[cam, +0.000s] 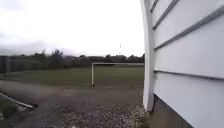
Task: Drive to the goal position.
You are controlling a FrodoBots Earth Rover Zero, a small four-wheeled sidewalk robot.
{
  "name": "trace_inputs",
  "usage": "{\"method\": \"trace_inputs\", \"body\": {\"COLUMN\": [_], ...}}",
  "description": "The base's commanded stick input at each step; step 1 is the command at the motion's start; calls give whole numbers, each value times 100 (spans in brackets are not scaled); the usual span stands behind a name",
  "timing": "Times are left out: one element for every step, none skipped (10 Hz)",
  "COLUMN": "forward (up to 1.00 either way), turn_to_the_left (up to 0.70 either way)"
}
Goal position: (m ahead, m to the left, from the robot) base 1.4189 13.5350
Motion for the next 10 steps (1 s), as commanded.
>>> {"method": "trace_inputs", "body": {"forward": [0, 0, 0, 0, 44, 70, 70, 70, 70, 70], "turn_to_the_left": [0, 0, 0, 0, 0, 0, 0, 0, 0, 0]}}
